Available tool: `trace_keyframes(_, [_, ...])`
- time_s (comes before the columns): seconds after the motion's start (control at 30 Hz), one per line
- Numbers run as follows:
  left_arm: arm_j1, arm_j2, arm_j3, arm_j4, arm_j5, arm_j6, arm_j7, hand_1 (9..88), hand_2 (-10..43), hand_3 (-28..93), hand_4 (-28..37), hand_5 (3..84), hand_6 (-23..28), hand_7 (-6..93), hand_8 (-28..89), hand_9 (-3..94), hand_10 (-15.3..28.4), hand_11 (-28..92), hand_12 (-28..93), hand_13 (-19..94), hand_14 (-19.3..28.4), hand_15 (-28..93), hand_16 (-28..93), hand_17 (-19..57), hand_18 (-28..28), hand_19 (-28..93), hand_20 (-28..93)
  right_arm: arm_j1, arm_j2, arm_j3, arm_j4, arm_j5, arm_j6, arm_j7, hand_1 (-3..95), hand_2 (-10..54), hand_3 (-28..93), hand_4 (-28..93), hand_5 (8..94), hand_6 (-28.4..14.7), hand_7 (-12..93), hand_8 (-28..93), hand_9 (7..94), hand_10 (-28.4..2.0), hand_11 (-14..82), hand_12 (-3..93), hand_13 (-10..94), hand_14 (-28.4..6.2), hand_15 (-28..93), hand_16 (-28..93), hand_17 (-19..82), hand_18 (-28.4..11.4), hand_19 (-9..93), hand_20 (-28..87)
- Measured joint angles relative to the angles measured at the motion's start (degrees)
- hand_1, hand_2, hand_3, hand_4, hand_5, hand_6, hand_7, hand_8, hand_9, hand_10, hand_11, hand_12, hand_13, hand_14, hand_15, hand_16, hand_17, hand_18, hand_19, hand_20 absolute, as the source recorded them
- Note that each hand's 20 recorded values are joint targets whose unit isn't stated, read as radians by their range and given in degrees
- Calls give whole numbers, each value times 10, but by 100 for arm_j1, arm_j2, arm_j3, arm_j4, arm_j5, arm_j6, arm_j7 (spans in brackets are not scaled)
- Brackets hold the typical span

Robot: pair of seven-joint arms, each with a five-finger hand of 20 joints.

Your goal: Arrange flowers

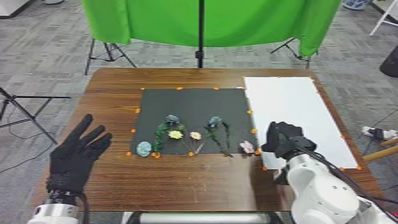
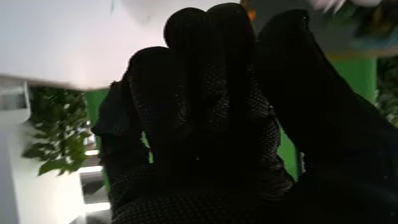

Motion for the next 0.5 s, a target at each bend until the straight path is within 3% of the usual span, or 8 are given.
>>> trace_keyframes(0.3, [-35, -120, -33, 2, 71, -49, -94, 223, 56, 795, -278, 311, 53, 116, -105, 296, 184, 182, 96, 212, 270, 418, -81, -89, 284, 578, 42, 908, -74, -1271, 578, -320, 458, 215, 492, -95, 675, -283, 816, -22, 202, 26, 788, -116, 393, 259, 657, -119, 765, 164, 249, -250, 851, 471])
trace_keyframes(0.5, [-48, -137, -33, 4, 79, -60, -111, 224, 57, 794, -279, 312, 54, 115, -105, 296, 183, 182, 96, 212, 270, 417, -81, -89, 284, 579, 42, 1389, -259, -1650, 846, -375, 514, 270, 493, -95, 672, -283, 818, -21, 199, 23, 787, -116, 401, 249, 660, -119, 765, 164, 250, -249, 855, 470])
